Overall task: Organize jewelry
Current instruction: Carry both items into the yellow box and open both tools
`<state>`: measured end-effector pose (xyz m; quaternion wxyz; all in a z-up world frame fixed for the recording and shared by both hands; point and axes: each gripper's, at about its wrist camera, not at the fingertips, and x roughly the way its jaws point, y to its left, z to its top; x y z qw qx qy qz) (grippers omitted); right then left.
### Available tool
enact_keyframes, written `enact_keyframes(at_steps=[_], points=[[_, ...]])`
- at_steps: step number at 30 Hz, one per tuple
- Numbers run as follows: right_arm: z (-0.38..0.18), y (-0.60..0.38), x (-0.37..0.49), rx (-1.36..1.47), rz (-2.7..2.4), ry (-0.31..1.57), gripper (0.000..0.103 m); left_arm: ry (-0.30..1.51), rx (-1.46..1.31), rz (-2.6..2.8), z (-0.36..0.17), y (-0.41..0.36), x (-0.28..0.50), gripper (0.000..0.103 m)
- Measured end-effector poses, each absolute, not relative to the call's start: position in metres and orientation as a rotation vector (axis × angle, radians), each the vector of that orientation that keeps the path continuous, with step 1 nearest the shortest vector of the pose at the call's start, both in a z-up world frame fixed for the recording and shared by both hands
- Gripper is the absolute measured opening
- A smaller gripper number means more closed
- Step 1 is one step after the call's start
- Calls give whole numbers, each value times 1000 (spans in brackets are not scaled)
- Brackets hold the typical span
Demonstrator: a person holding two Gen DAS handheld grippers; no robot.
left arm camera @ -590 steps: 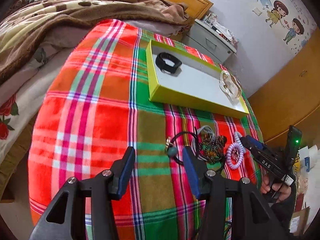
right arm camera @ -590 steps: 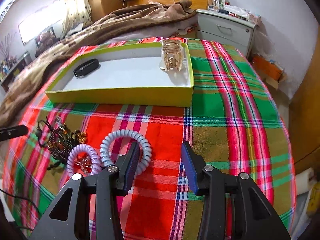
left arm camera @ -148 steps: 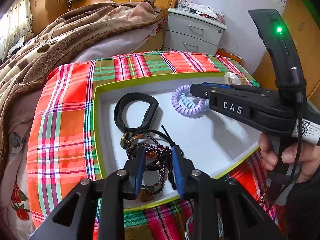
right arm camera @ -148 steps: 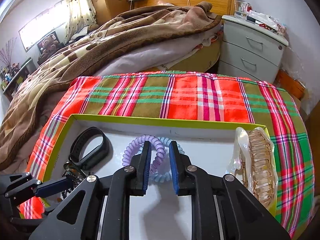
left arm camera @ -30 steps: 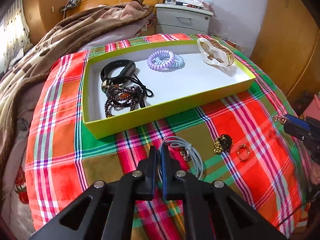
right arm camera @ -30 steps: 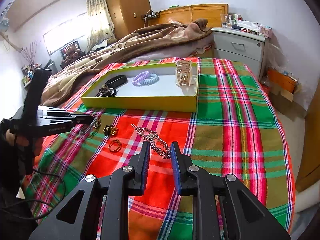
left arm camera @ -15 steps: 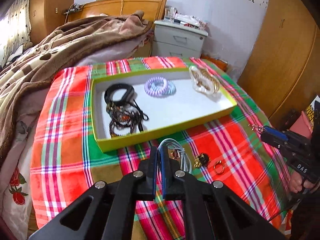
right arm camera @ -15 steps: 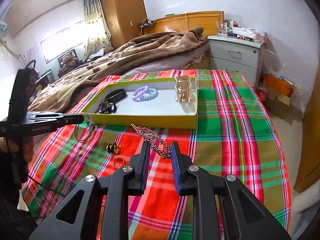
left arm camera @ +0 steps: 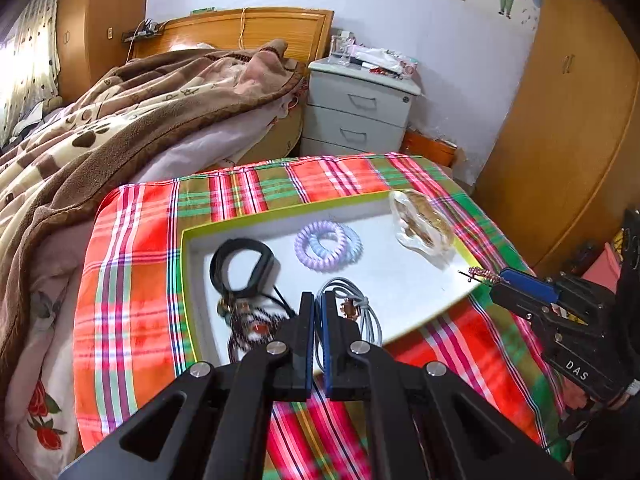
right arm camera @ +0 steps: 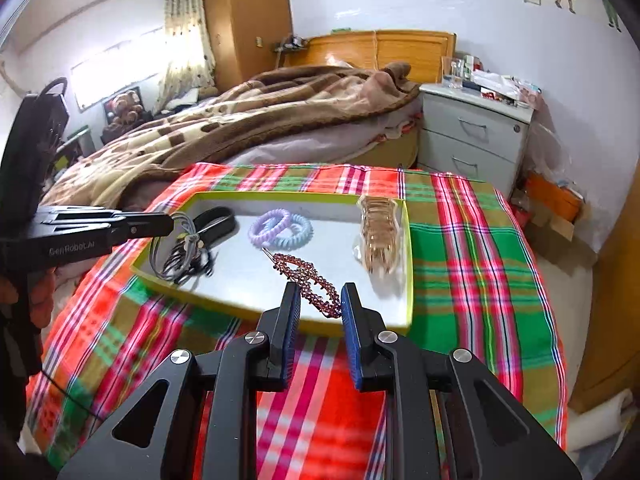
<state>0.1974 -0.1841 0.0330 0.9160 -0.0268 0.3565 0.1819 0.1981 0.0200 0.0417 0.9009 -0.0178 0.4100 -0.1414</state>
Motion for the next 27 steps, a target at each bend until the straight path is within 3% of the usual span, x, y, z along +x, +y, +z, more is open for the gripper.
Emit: enact_keyframes(at_steps=[27], points=[[-7,-152,269,-163,238,873,22,946,-38,-193,-14,14,265,4]])
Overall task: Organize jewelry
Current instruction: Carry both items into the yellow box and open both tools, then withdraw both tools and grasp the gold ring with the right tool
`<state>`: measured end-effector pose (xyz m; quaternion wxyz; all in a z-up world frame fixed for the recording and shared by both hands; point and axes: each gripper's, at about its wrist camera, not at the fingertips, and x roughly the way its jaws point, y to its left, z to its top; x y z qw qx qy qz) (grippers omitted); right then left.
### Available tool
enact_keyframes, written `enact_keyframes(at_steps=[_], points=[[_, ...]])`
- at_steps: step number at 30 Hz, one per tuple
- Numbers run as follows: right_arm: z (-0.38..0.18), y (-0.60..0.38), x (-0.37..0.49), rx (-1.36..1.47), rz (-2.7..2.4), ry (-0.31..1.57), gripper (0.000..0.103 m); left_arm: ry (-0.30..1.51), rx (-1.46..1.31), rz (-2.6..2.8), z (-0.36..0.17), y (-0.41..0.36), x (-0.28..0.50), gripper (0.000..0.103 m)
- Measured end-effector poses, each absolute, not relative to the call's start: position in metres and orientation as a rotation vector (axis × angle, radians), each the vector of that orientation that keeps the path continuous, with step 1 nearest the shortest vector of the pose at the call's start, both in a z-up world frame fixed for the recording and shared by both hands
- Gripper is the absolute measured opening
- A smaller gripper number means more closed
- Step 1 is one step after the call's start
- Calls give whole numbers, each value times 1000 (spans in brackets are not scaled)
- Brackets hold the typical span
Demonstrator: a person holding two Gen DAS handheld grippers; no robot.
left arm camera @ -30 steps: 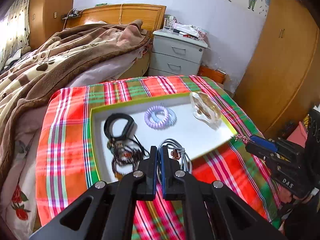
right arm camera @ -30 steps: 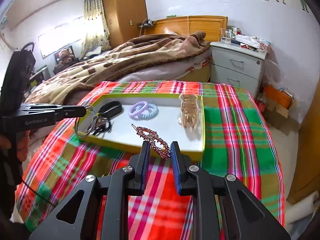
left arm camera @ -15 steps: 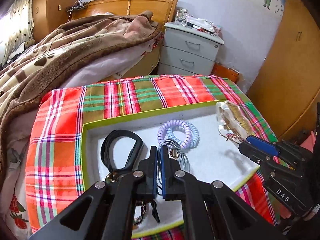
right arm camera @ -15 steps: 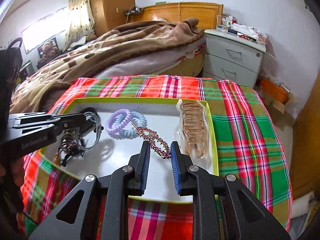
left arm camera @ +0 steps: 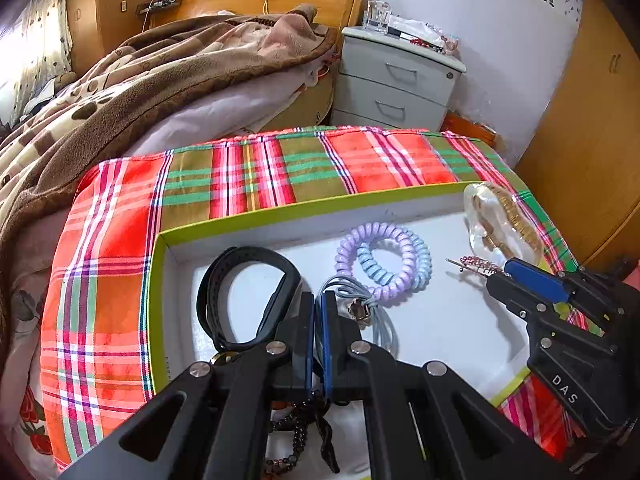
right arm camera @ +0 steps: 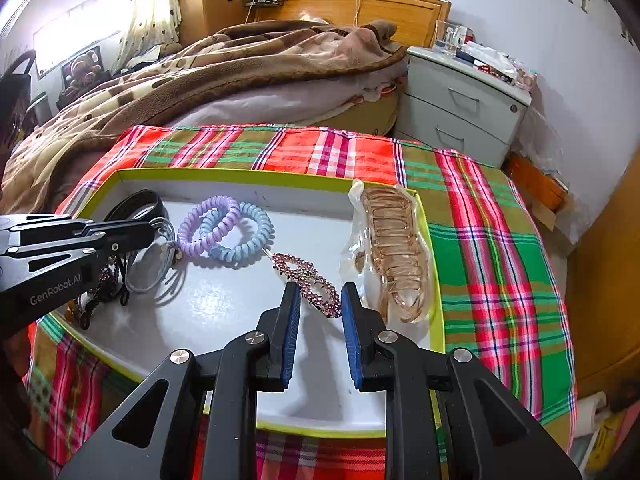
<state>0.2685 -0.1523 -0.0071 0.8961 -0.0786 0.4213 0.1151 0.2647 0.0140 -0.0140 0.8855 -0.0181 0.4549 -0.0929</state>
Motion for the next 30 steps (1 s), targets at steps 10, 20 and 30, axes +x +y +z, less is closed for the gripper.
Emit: enact_keyframes(at_steps=[10,20,30], points=[[-11,-154,273,-136,250,902,22,962,-38,-193,-19,13,267,12],[-2,-157,267,-96,267,879,25,944,-29,-193,-10,10,260,26],[16,-165,243,-27,271,827,29,899,-39,-187,10,17,234,35]])
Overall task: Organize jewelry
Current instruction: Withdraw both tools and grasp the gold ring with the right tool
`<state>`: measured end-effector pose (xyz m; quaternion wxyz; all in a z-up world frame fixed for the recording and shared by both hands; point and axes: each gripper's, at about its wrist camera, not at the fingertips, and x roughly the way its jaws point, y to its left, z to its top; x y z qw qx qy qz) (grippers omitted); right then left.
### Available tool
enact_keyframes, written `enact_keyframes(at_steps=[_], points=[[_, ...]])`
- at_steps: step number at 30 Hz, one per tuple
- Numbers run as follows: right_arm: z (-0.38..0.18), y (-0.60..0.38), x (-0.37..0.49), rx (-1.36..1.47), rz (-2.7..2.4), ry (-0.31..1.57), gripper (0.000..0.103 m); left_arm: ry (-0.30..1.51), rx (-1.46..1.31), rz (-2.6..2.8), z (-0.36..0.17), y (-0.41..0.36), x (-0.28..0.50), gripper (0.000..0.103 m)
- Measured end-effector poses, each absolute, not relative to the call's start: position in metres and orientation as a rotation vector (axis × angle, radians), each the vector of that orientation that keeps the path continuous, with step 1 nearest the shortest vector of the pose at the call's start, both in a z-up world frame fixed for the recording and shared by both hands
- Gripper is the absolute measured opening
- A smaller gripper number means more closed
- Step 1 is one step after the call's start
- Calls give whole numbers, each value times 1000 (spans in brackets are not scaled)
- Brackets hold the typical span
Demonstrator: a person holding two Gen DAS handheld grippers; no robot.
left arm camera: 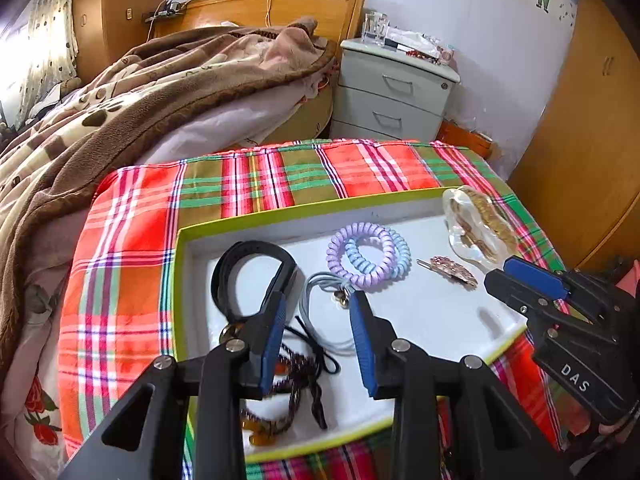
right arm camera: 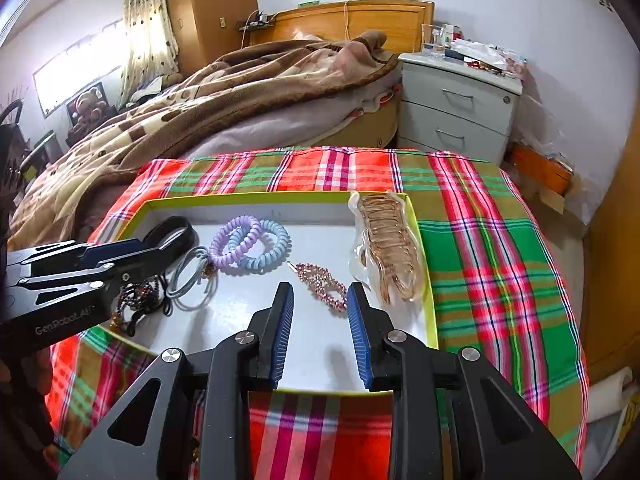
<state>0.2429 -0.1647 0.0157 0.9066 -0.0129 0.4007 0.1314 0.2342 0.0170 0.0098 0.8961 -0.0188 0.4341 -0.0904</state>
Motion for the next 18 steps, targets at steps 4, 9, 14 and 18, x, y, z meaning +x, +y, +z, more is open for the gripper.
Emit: enact_keyframes(at_steps=[4,9,14,18], points=[[21,-166,232,-13,272,814,29,878,-23,-181,18,16,220,35],[27,-169,217,7,274,797,29,857,-9,-183,26,14,203,36],[32,-172,199,15,275,782,29,848,-15,-193,31,14,185,36],[27,-175,178,41,303,799,37,845,-21,-204,31,15,168,36]])
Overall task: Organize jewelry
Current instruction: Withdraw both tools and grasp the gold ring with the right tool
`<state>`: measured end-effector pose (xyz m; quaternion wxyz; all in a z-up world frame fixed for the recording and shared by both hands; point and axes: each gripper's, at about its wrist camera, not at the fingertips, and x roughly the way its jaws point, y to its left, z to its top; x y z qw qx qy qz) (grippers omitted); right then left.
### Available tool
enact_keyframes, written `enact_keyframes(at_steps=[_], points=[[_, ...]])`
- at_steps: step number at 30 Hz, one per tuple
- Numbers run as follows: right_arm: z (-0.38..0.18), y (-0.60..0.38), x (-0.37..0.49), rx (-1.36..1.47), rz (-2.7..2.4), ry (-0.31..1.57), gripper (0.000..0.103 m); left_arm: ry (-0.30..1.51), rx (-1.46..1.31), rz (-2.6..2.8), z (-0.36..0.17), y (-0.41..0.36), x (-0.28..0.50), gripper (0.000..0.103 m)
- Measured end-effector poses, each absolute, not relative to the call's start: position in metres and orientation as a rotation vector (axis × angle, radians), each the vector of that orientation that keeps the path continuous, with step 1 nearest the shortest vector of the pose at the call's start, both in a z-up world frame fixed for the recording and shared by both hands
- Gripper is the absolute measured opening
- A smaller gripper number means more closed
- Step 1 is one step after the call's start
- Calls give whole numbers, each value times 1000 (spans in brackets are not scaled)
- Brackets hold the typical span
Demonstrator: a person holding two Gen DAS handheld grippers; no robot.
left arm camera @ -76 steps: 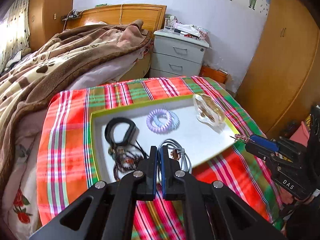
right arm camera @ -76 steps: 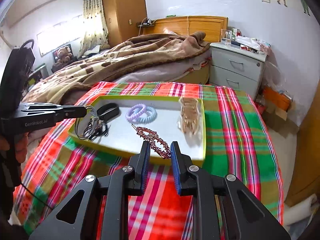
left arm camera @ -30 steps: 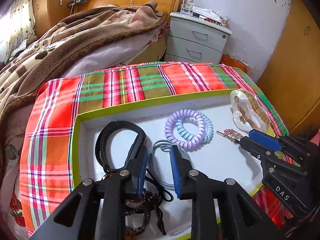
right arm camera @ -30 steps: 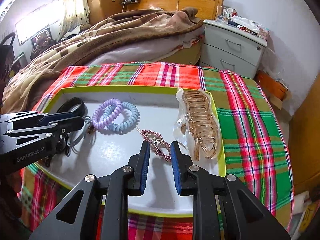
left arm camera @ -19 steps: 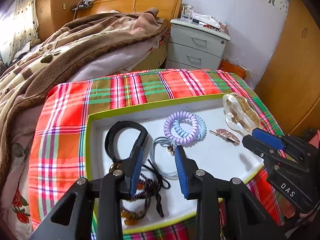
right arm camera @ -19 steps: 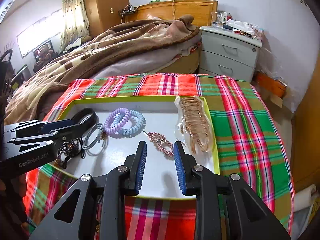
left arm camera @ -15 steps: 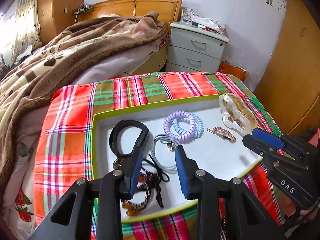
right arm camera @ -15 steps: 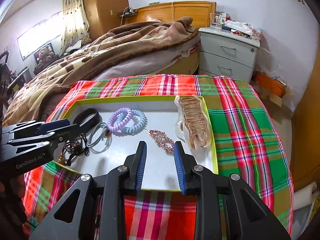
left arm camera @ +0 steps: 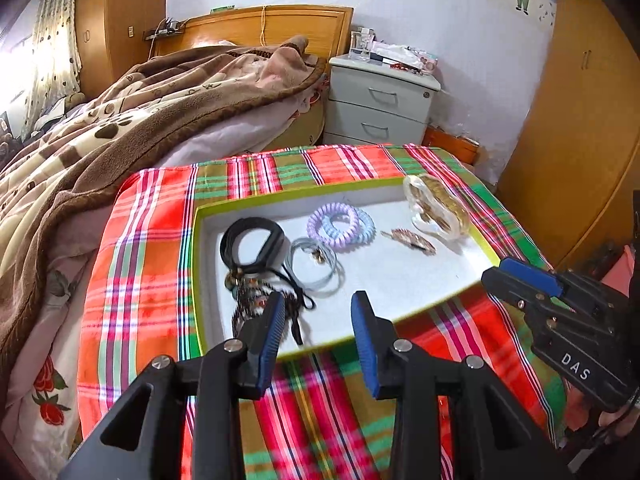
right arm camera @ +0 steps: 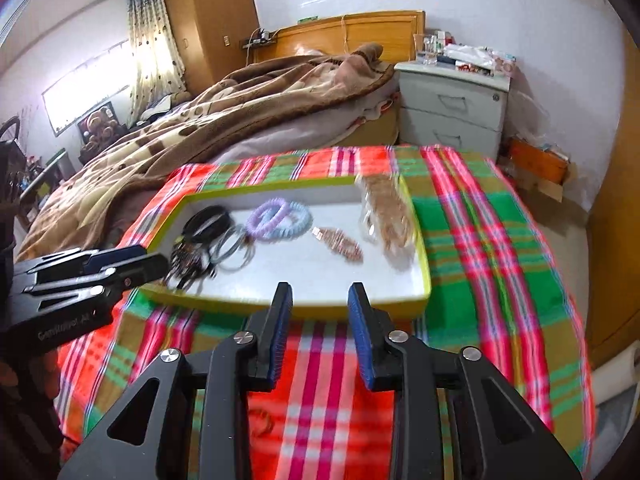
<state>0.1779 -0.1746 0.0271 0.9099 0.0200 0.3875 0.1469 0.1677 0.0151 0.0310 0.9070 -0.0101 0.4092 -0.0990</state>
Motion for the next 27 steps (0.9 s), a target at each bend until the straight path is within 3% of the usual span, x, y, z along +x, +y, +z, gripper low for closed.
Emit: enact_keyframes(at_steps=[14,23,27], points=[[-15,-143,138,-57,418,931,40,892,-84,-188,10,35,138,39],[-25,-131,131,-154,382,911,40,916,-95,-184,2,37,136,39],[-24,-133,130,-160,363,905,24,925,-101,-204,0,34,137,39]])
